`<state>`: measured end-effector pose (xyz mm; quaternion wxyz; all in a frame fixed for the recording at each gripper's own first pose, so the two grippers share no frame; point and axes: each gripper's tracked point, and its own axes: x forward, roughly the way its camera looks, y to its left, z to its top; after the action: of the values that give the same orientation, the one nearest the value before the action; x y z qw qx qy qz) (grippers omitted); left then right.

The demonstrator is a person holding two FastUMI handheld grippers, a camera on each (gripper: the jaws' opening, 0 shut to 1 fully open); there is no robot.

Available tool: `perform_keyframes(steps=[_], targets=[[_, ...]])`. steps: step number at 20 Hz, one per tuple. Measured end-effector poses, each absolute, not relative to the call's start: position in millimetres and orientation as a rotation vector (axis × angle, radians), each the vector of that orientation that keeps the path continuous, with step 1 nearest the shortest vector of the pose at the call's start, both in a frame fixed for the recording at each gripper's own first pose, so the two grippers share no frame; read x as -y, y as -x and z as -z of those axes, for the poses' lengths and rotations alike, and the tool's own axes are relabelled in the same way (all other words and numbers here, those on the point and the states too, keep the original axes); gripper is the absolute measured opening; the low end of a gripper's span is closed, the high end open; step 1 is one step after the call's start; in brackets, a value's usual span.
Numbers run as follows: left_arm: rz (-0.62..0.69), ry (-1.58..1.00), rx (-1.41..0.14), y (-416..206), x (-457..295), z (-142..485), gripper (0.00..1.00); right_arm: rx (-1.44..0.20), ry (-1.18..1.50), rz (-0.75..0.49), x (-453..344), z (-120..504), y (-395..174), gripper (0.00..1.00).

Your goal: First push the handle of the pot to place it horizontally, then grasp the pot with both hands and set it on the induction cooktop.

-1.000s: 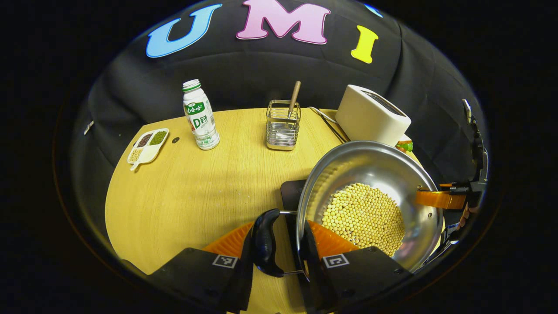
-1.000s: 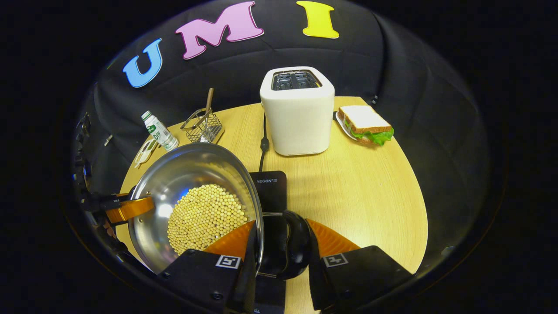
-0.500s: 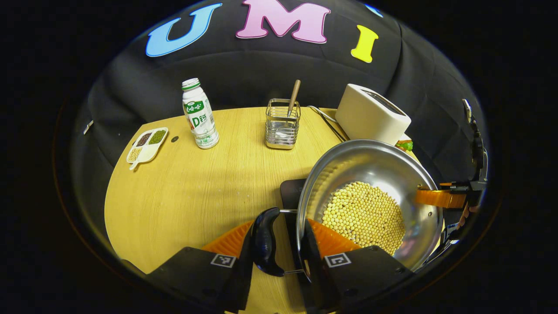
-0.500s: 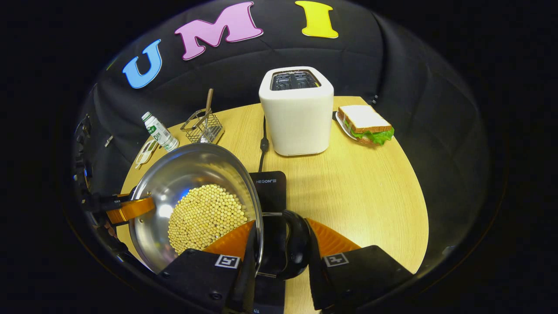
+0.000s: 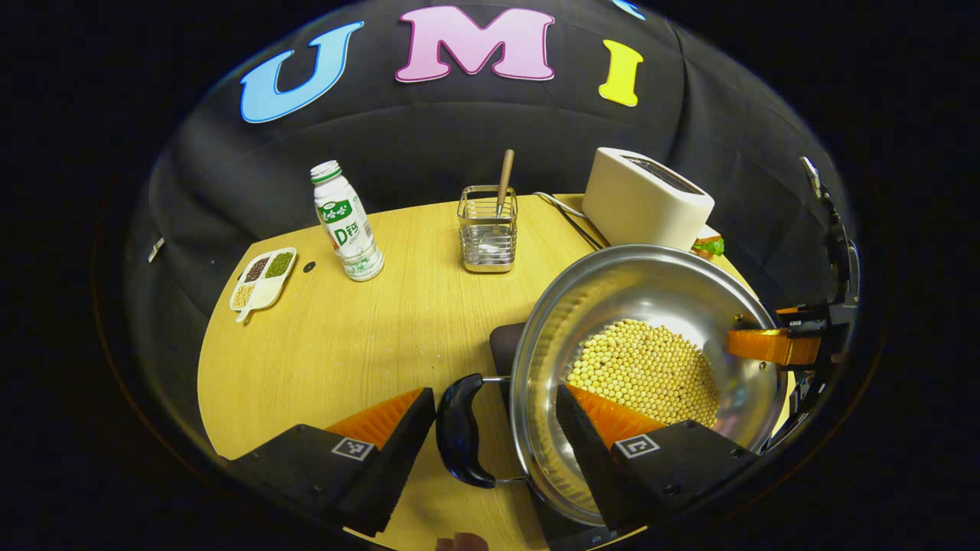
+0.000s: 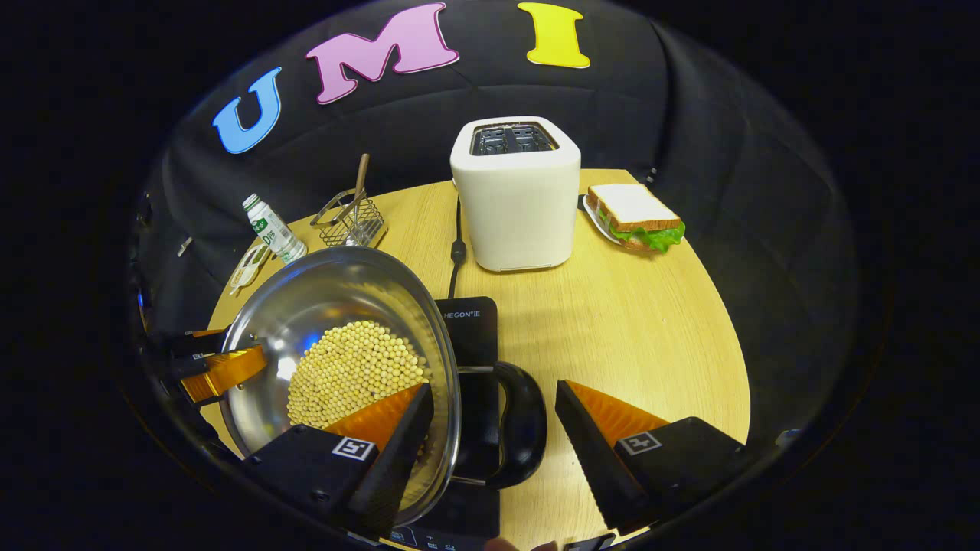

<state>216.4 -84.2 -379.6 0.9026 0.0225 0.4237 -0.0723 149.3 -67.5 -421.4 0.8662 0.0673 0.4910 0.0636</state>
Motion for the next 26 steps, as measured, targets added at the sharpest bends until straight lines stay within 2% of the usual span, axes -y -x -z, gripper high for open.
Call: perform_keyframes(steps=[7,14,26], targets=[[0.133,-0.048,-0.833,-207,79,359,0.98,-0.917,-0.175,-0.107,73,389,-155,0.99],[0.136,-0.069,-0.633,-183,84,286,0.97,-0.754,-0.16,-0.085,79,329,-144,0.99],[0.086,-0.002,-0.305,-114,78,139,0.97,-0.32,-0.039,-0.091,89,134,-104,0.99]])
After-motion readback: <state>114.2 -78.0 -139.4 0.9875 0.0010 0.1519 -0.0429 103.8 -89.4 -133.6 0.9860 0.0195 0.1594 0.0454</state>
